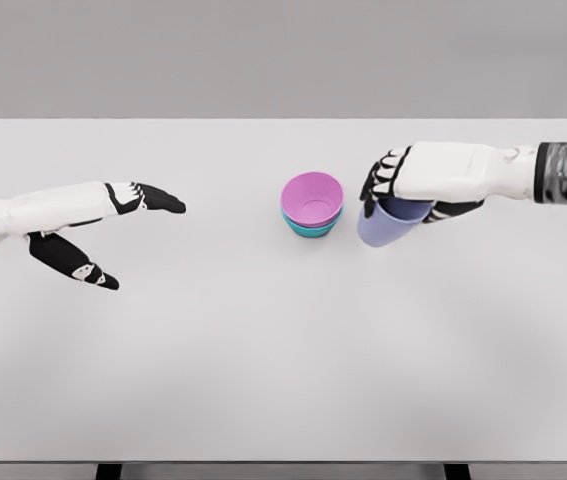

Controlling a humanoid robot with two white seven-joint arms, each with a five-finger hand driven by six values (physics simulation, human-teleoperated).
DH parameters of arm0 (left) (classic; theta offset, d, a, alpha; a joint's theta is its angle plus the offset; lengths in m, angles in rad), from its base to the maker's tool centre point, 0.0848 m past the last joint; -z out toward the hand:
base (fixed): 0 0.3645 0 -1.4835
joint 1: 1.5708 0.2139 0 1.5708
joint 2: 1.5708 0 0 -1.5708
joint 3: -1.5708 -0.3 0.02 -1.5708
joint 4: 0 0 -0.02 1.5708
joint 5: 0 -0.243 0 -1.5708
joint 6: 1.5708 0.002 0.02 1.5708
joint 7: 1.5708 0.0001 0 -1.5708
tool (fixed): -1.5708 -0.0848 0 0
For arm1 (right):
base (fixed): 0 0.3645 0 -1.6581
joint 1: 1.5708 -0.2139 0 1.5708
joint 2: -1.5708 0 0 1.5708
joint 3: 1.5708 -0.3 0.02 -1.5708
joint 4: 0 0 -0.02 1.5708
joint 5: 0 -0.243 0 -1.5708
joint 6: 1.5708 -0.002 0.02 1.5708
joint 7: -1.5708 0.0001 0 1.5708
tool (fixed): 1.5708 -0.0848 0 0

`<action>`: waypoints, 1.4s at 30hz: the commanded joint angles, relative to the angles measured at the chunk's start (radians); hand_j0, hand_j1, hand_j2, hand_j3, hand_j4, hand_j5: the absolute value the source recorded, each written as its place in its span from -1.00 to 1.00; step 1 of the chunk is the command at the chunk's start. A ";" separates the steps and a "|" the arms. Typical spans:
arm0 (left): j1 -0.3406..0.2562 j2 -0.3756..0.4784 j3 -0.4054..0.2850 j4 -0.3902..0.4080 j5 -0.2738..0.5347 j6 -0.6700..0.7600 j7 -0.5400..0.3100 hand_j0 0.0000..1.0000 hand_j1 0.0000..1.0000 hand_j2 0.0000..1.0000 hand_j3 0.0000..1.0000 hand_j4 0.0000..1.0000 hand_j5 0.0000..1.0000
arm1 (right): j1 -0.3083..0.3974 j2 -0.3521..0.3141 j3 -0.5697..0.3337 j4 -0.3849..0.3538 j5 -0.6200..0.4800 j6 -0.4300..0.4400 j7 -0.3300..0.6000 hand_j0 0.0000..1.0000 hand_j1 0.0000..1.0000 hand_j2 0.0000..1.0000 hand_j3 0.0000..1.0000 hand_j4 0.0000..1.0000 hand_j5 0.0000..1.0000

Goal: Stacking bowl and cup with both arms

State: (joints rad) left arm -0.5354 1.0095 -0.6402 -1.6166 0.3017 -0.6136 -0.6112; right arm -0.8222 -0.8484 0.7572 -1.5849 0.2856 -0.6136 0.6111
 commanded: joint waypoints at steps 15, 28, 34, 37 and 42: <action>0.000 0.001 0.001 -0.003 0.008 0.003 0.000 1.00 1.00 1.00 1.00 1.00 1.00 | -0.046 0.155 -0.064 0.060 0.021 0.003 0.000 0.08 0.08 0.08 0.08 0.08 0.08; -0.002 0.001 0.001 -0.002 0.007 0.003 0.000 1.00 1.00 1.00 1.00 1.00 1.00 | -0.086 0.322 -0.052 0.201 0.122 0.003 0.000 0.10 0.10 0.10 0.10 0.10 0.10; 0.000 0.000 0.001 -0.002 0.007 0.003 0.000 1.00 1.00 1.00 1.00 1.00 1.00 | -0.086 0.328 -0.027 0.235 0.124 0.003 0.000 0.10 0.10 0.10 0.10 0.10 0.10; 0.000 0.000 0.001 -0.003 0.008 0.003 0.000 1.00 1.00 1.00 1.00 1.00 1.00 | -0.089 0.328 -0.027 0.237 0.125 0.003 0.000 0.10 0.10 0.10 0.10 0.10 0.10; 0.000 0.000 0.001 -0.003 0.008 0.003 0.000 1.00 1.00 1.00 1.00 1.00 1.00 | -0.092 0.342 -0.006 0.252 0.133 0.003 0.000 0.10 0.10 0.10 0.10 0.10 0.10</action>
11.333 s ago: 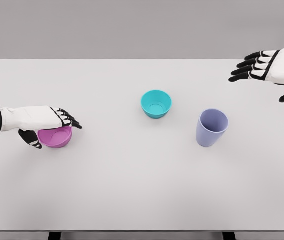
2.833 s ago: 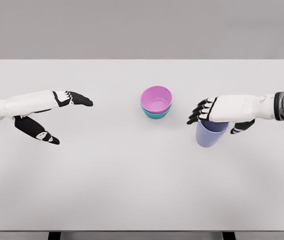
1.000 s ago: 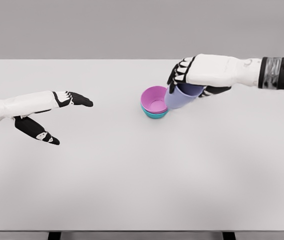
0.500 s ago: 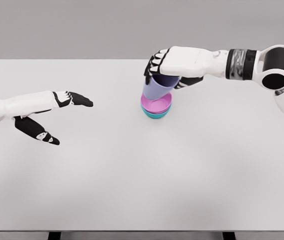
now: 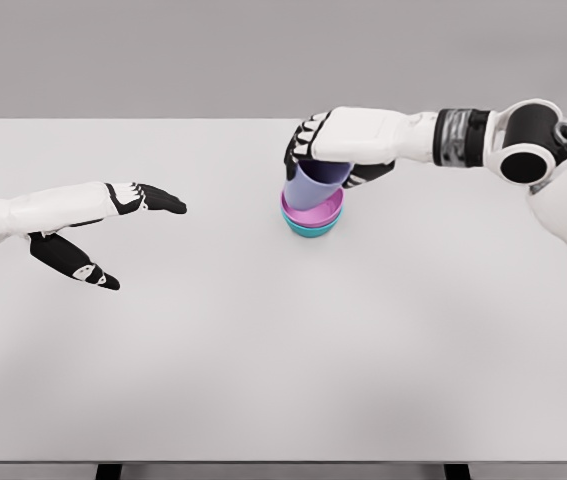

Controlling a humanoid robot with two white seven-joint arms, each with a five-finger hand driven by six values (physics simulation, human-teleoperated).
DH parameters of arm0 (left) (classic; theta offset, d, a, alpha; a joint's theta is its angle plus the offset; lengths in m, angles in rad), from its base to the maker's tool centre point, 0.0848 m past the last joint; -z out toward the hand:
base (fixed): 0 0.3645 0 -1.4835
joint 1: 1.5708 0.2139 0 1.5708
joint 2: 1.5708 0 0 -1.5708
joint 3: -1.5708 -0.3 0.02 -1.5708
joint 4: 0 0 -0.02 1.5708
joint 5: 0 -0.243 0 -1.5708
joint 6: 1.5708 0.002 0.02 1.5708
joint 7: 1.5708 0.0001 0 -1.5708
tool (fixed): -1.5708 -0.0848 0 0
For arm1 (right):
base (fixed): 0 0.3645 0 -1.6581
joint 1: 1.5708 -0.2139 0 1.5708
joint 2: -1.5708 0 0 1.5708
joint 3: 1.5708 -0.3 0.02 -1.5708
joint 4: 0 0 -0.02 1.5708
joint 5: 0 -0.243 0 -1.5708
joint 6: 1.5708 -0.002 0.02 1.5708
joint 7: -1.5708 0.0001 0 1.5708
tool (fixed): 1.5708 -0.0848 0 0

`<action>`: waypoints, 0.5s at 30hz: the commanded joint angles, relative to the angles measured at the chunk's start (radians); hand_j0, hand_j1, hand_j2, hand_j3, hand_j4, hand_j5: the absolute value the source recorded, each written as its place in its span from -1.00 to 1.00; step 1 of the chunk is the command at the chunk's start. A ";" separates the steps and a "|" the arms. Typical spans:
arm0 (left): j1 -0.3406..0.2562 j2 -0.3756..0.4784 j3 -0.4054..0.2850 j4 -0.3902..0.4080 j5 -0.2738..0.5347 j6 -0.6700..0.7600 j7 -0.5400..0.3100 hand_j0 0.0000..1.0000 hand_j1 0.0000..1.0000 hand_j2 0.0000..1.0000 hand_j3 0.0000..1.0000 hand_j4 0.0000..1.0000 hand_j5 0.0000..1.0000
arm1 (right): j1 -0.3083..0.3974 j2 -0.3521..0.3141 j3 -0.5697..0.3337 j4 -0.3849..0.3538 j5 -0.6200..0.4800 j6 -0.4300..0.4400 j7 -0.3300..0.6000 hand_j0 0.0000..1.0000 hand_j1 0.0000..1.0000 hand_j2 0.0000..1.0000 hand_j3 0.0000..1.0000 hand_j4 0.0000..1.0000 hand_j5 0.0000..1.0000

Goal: Stacking bowl and cup with both arms

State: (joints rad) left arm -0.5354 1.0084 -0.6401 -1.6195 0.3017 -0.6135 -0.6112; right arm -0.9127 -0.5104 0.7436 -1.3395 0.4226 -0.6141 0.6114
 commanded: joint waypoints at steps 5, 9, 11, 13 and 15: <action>0.000 0.001 -0.001 -0.002 0.008 0.003 0.000 1.00 1.00 1.00 1.00 1.00 1.00 | -0.006 0.013 0.019 0.036 0.001 0.003 -0.001 0.10 0.10 0.10 0.10 0.10 0.10; 0.000 0.001 0.000 -0.003 0.008 0.003 0.000 1.00 1.00 1.00 1.00 1.00 1.00 | -0.014 0.020 0.019 0.045 0.010 0.003 -0.001 0.10 0.10 0.10 0.10 0.10 0.10; 0.000 0.001 0.000 -0.003 0.008 0.003 0.000 1.00 1.00 1.00 1.00 1.00 1.00 | -0.014 0.018 0.025 0.051 0.010 0.003 -0.001 0.10 0.10 0.10 0.10 0.10 0.10; 0.000 0.001 0.000 -0.003 0.008 0.003 0.000 1.00 1.00 1.00 1.00 1.00 1.00 | -0.014 0.018 0.033 0.060 0.010 0.003 -0.001 0.10 0.10 0.10 0.10 0.10 0.10; 0.000 0.001 0.000 -0.005 0.008 0.003 0.000 1.00 1.00 1.00 1.00 1.00 1.00 | -0.014 0.018 0.042 0.066 0.012 0.003 -0.001 0.10 0.10 0.10 0.10 0.10 0.10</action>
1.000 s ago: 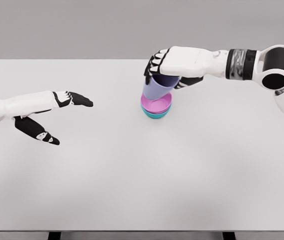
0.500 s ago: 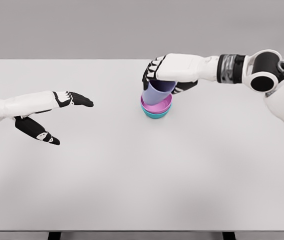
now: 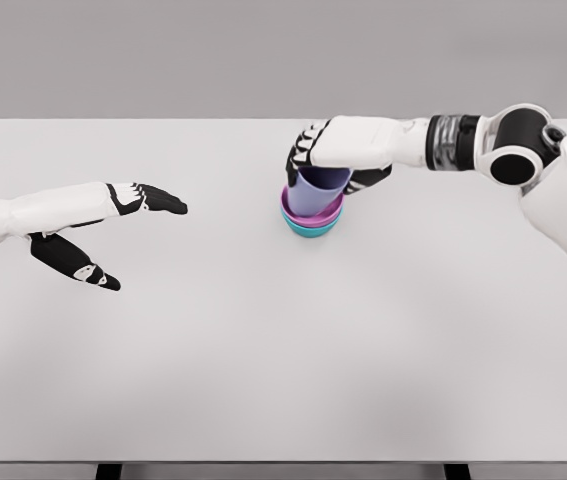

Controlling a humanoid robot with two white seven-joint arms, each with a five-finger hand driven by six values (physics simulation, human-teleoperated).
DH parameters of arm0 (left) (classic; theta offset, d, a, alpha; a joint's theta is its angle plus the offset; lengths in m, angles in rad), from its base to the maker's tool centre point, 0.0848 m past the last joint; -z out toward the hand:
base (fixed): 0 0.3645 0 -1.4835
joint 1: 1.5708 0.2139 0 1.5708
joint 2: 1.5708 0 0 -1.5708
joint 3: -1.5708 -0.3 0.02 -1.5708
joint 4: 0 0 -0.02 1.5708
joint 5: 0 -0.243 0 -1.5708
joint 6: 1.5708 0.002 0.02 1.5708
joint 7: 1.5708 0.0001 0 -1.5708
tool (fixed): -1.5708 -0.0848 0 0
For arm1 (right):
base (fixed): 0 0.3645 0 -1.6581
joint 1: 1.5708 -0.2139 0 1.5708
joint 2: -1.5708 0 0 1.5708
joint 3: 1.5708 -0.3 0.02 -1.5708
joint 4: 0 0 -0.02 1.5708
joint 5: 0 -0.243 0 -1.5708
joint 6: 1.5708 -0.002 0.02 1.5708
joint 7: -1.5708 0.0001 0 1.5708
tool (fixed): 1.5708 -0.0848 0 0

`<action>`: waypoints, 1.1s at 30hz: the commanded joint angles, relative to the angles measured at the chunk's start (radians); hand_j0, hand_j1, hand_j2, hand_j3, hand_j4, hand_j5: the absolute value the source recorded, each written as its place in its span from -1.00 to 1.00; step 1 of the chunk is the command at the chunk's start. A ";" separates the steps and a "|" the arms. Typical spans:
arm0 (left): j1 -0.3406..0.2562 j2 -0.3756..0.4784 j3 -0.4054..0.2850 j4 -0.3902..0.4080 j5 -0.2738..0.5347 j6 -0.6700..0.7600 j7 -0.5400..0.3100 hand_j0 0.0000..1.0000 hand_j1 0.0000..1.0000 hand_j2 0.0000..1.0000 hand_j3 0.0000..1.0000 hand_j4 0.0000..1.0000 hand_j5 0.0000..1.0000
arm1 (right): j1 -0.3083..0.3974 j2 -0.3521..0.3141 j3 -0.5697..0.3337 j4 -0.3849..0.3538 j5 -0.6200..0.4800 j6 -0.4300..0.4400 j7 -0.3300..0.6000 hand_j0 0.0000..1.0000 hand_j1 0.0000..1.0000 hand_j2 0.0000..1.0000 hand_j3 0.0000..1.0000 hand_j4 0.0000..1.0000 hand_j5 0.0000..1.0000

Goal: Stacking bowl and cup with both arms

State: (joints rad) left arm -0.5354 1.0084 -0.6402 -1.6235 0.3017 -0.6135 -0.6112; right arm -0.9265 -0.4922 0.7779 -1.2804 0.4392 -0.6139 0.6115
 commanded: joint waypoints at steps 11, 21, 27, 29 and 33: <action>0.000 0.001 0.001 -0.001 0.008 0.003 0.000 1.00 1.00 1.00 1.00 1.00 1.00 | -0.002 -0.002 0.009 -0.005 0.000 0.003 -0.001 0.70 0.70 0.70 0.70 0.70 0.70; 0.000 0.001 0.001 -0.003 0.008 0.003 0.000 1.00 1.00 1.00 1.00 1.00 1.00 | -0.006 -0.017 -0.002 -0.082 0.019 0.003 -0.001 0.99 0.99 0.99 0.99 0.99 0.99; 0.000 0.001 0.001 -0.003 0.008 0.003 0.000 1.00 1.00 1.00 1.00 1.00 1.00 | 0.000 -0.065 -0.077 -0.109 0.001 0.003 -0.001 0.99 0.99 0.99 0.99 0.99 0.99; 0.000 0.001 0.001 -0.001 0.008 0.003 0.000 1.00 1.00 1.00 1.00 1.00 1.00 | 0.012 -0.169 -0.094 -0.191 -0.080 0.003 -0.001 0.99 0.99 0.99 0.99 0.99 0.99; 0.000 0.001 0.001 -0.003 0.007 0.003 0.000 1.00 1.00 1.00 1.00 1.00 1.00 | 0.077 -0.402 -0.124 -0.252 -0.257 0.003 -0.001 0.99 0.99 0.99 0.99 0.99 0.99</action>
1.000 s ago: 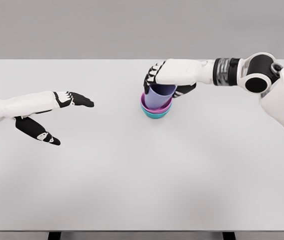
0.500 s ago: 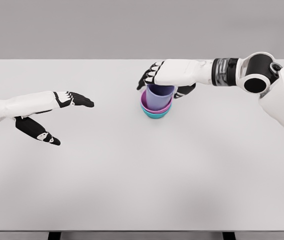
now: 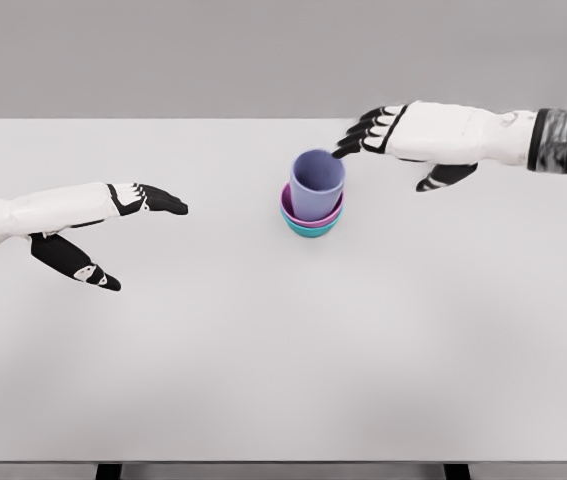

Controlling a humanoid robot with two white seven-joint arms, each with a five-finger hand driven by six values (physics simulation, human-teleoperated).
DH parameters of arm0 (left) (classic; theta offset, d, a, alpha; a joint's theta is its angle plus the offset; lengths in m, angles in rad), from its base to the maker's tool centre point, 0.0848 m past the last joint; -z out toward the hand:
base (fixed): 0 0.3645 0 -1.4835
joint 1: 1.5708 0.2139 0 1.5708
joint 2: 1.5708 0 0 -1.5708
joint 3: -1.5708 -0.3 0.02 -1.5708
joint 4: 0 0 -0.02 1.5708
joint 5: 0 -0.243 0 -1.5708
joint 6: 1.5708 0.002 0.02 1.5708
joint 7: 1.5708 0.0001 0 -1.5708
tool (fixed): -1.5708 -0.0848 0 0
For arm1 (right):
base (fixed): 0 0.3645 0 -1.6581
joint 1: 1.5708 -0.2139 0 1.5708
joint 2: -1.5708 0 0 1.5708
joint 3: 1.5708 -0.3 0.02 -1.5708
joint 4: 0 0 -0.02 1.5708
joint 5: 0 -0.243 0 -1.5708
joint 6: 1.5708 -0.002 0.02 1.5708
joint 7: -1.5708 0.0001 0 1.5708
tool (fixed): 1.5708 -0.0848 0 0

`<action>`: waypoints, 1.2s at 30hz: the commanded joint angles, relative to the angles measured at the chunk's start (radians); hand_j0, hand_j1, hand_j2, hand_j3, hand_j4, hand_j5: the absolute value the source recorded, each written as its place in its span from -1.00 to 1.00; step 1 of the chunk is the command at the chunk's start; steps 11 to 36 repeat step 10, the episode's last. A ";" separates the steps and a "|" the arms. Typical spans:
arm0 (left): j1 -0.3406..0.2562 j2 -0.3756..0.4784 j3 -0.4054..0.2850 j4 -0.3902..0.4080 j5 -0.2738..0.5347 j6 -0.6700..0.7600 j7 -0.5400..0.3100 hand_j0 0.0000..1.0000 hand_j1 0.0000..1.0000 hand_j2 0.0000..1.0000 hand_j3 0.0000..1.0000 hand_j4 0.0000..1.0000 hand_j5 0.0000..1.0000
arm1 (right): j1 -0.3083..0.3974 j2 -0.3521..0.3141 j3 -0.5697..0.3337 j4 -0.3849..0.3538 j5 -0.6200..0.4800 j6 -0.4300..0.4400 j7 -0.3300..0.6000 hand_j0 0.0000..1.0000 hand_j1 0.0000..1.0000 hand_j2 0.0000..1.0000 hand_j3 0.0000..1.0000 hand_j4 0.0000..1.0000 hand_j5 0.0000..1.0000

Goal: Stacking bowl and cup with both arms

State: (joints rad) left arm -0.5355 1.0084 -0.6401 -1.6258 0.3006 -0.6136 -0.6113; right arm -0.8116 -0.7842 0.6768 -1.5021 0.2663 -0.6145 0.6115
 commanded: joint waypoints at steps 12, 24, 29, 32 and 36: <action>0.002 0.001 0.000 0.000 0.005 0.003 0.000 1.00 1.00 1.00 1.00 1.00 1.00 | 0.210 -0.244 -0.138 -0.032 -0.101 0.004 -0.001 0.99 0.99 0.99 0.99 0.99 0.99; 0.002 0.001 0.000 0.000 0.005 0.003 0.000 1.00 1.00 1.00 1.00 1.00 1.00 | 0.210 -0.244 -0.138 -0.032 -0.101 0.004 -0.001 0.99 0.99 0.99 0.99 0.99 0.99; 0.002 0.001 0.000 0.000 0.005 0.003 0.000 1.00 1.00 1.00 1.00 1.00 1.00 | 0.210 -0.244 -0.138 -0.032 -0.101 0.004 -0.001 0.99 0.99 0.99 0.99 0.99 0.99; 0.002 0.001 0.000 0.000 0.005 0.003 0.000 1.00 1.00 1.00 1.00 1.00 1.00 | 0.210 -0.244 -0.138 -0.032 -0.101 0.004 -0.001 0.99 0.99 0.99 0.99 0.99 0.99; 0.002 0.001 0.000 0.000 0.005 0.003 0.000 1.00 1.00 1.00 1.00 1.00 1.00 | 0.210 -0.244 -0.138 -0.032 -0.101 0.004 -0.001 0.99 0.99 0.99 0.99 0.99 0.99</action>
